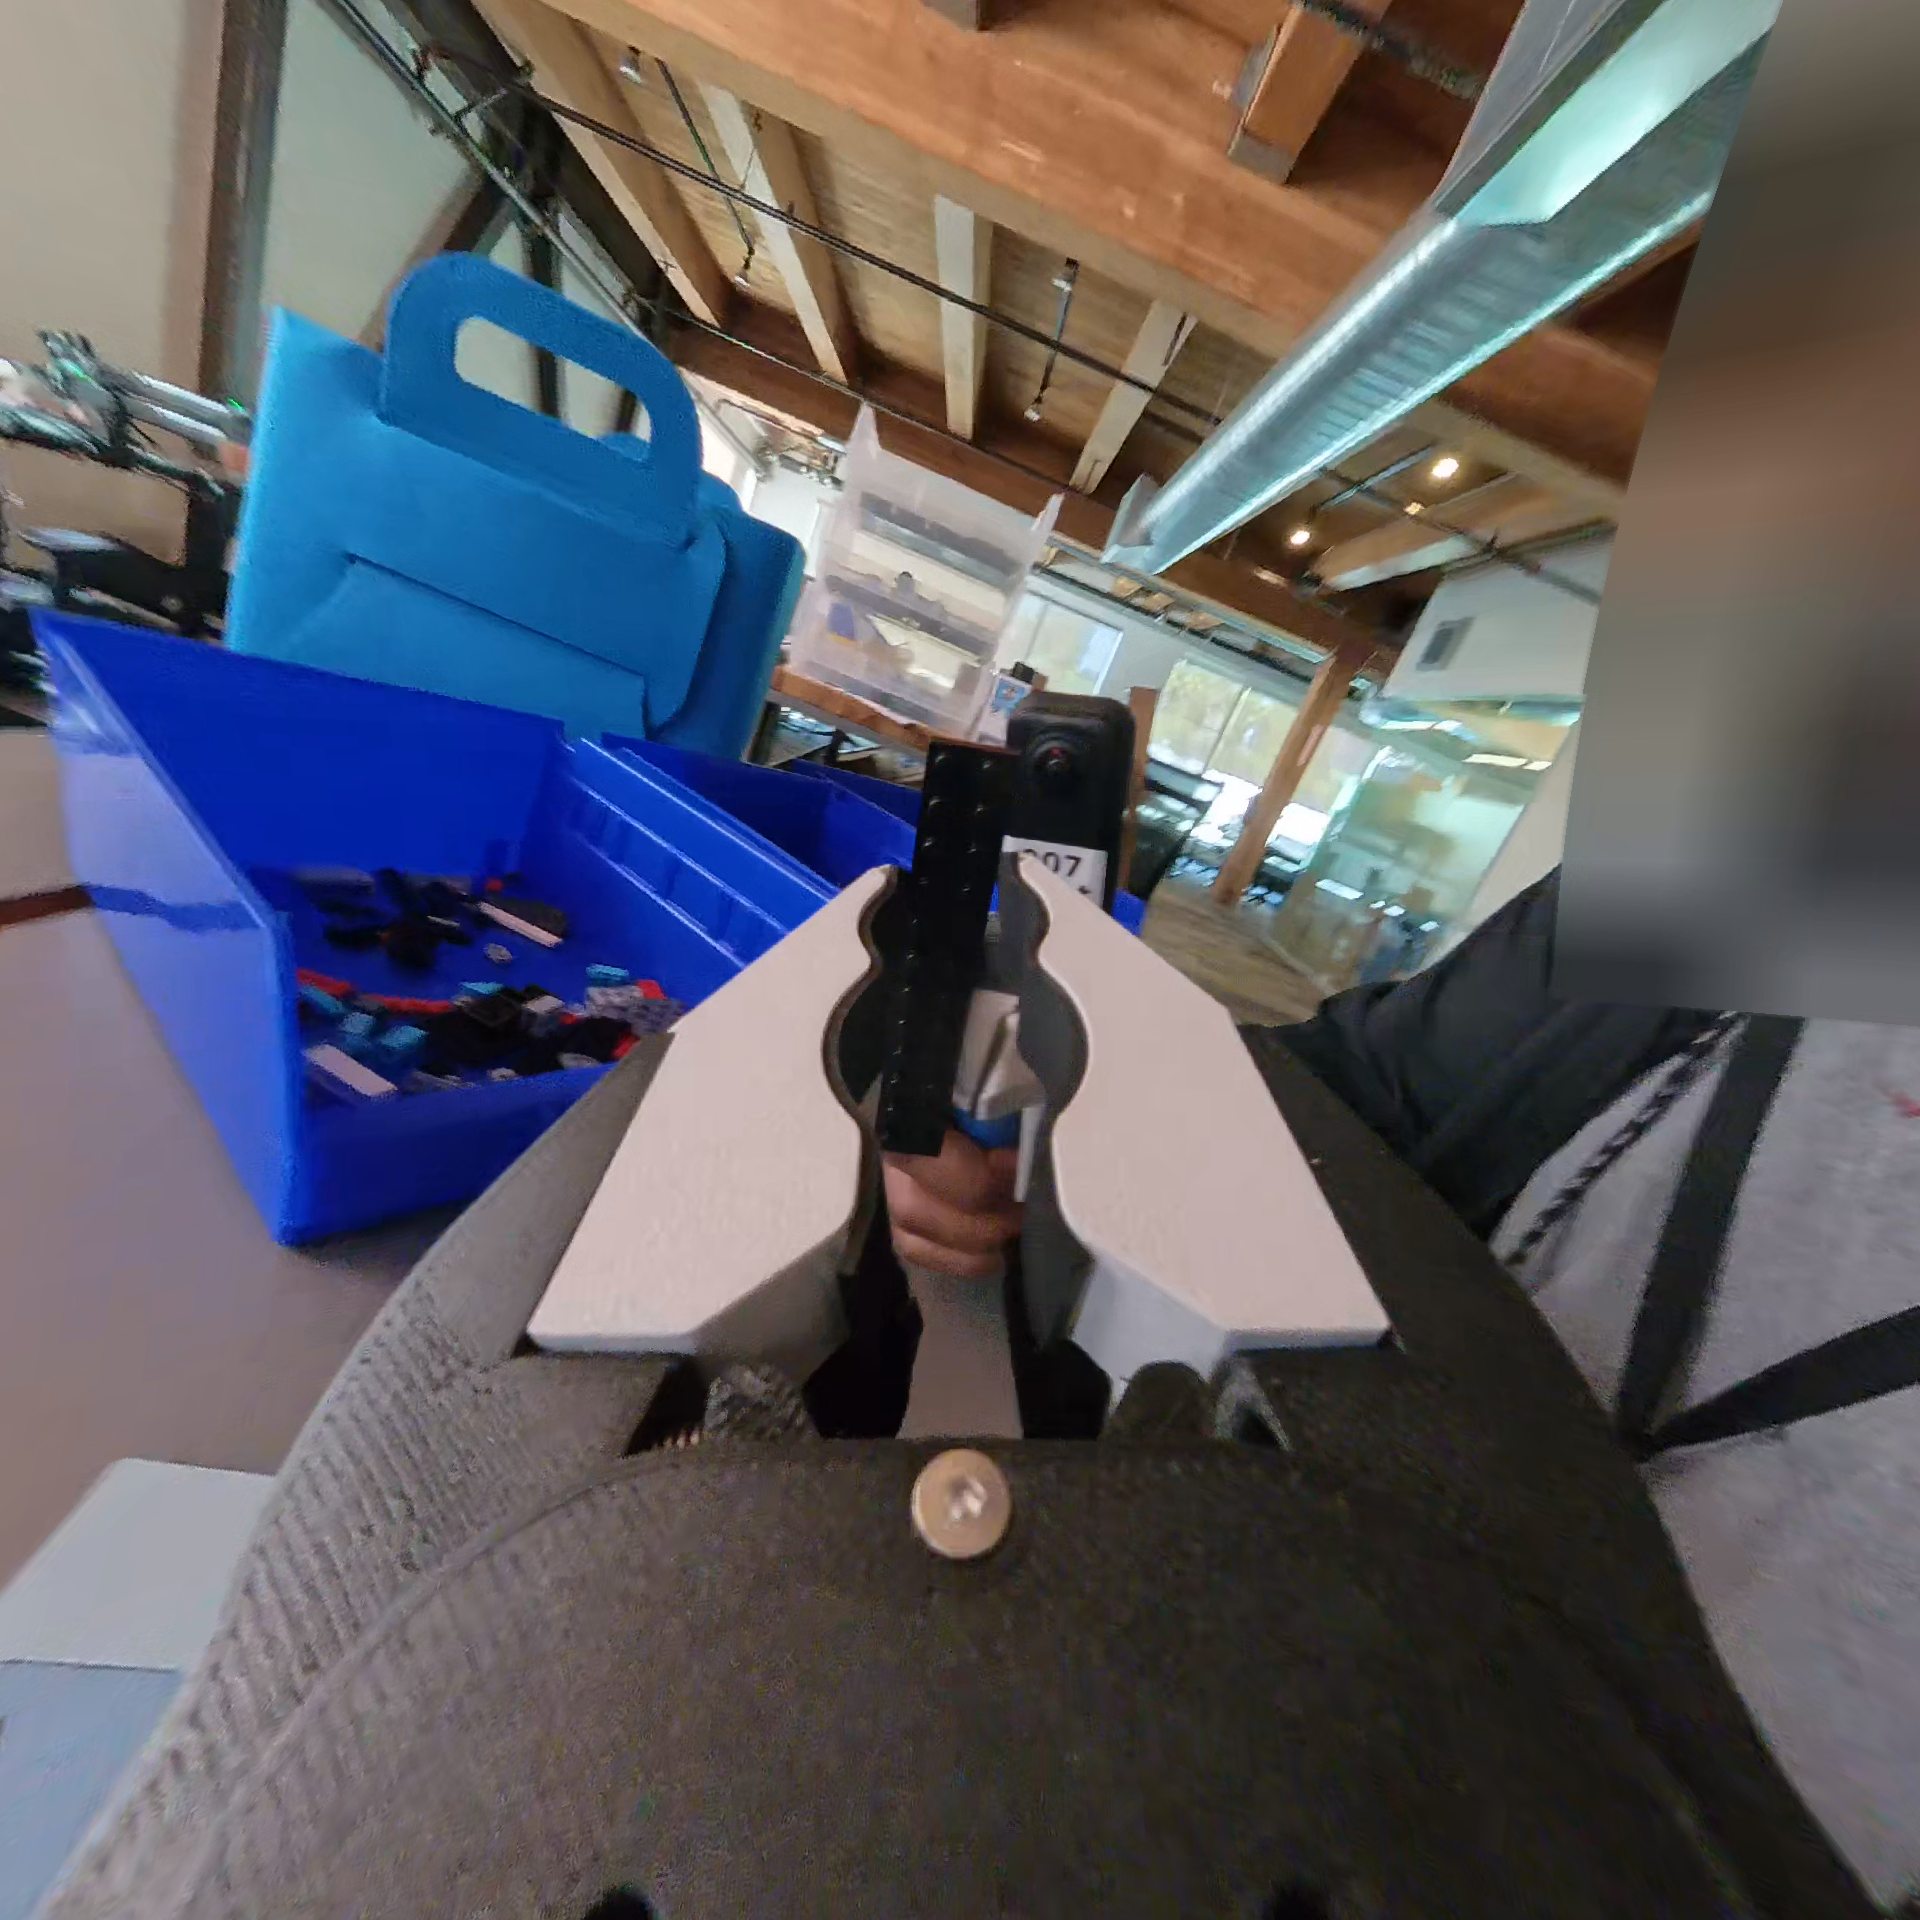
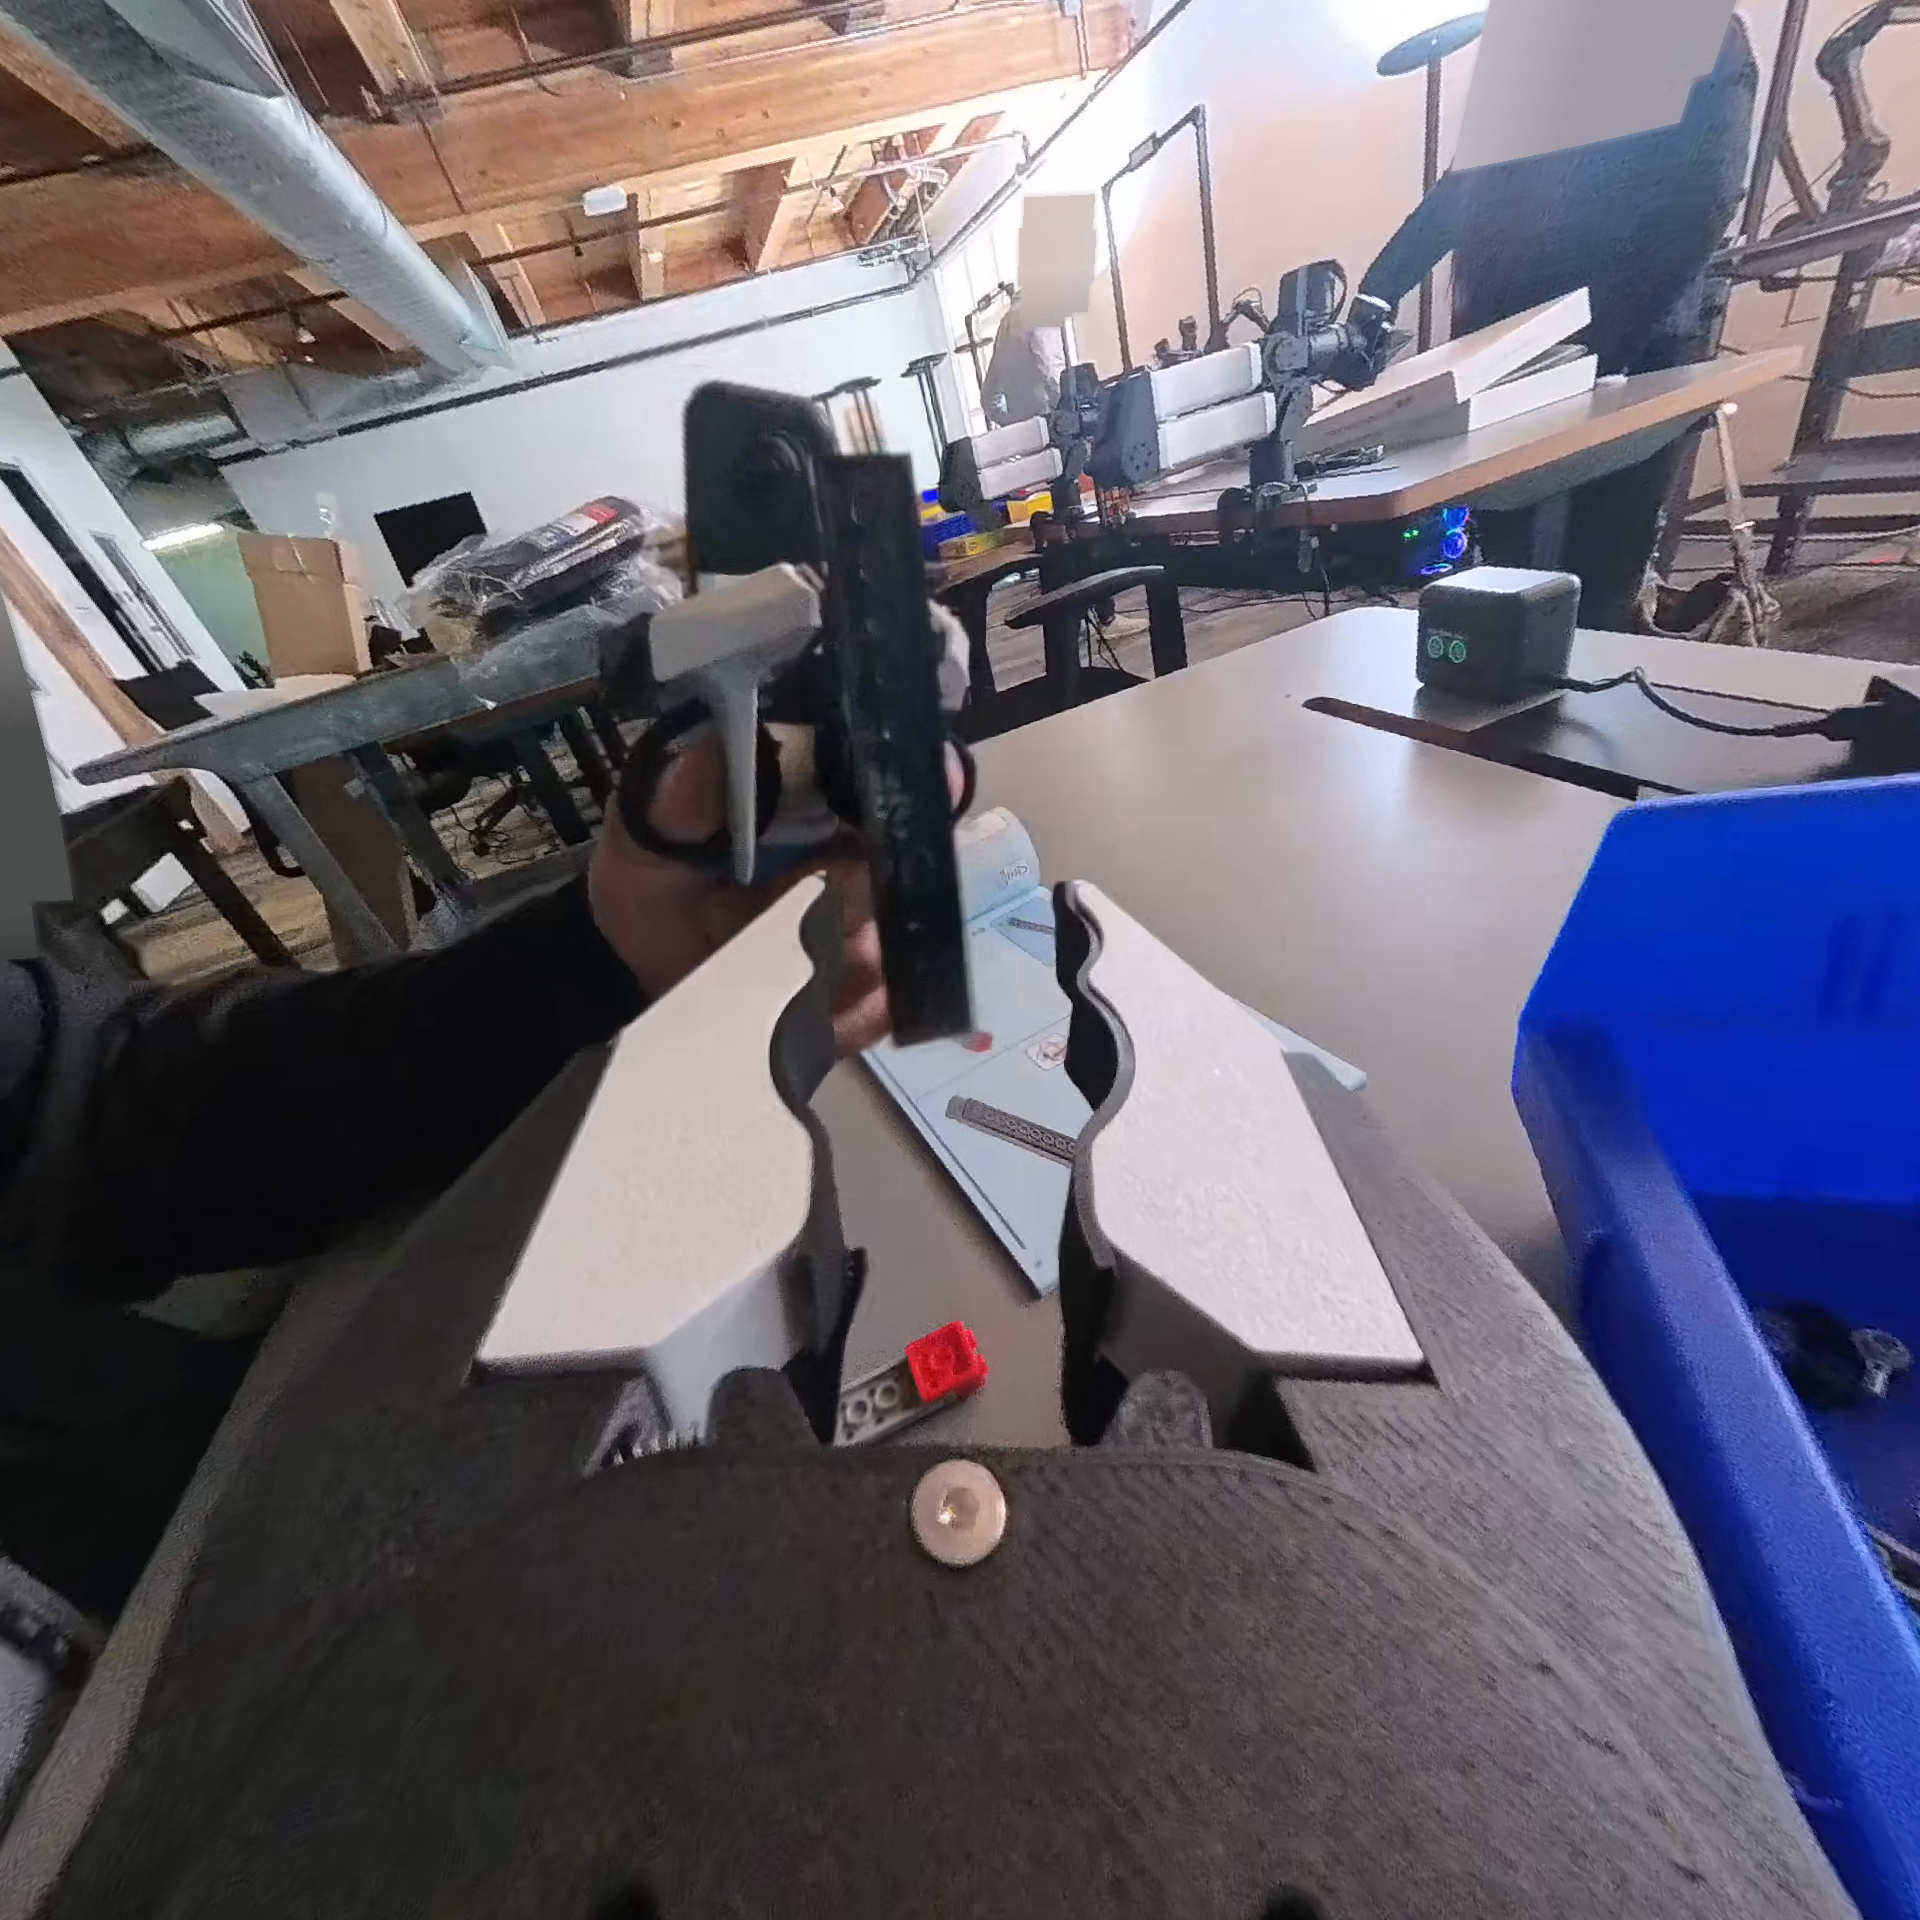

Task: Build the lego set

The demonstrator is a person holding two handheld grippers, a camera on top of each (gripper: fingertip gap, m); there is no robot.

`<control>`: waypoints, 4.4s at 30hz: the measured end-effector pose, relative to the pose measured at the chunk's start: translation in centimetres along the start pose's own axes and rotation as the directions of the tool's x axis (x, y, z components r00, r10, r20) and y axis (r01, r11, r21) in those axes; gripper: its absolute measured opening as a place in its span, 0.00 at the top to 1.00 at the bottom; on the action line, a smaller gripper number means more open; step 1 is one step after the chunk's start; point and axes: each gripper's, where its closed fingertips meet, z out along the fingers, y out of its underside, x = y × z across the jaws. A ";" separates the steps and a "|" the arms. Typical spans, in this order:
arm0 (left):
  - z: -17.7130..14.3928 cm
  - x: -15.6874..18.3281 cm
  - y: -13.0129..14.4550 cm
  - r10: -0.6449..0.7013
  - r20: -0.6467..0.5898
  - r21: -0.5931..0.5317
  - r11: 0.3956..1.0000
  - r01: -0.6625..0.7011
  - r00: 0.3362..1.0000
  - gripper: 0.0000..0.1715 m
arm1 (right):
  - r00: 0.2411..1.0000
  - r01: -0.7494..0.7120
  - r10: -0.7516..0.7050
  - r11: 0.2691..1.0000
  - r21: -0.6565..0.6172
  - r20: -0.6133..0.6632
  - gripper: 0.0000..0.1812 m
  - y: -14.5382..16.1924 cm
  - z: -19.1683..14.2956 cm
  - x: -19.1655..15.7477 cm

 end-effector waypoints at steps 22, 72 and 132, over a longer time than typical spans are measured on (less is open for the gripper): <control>-0.9 -2.8 4.2 -0.124 0.129 -0.185 0.972 0.147 0.984 0.67 | 0.995 -0.079 0.071 0.990 -0.116 -0.074 0.90 2.8 -3.0 0.5; -4.5 6.7 15.1 0.121 0.341 -0.511 0.856 0.075 0.932 0.86 | 0.841 0.450 -0.171 0.747 -0.489 0.513 0.90 12.5 -4.4 -8.4; -7.3 3.0 16.8 0.259 0.895 -0.362 0.898 0.251 0.363 0.84 | 0.877 0.473 -0.416 0.660 -0.584 0.240 0.64 12.6 -3.1 -1.9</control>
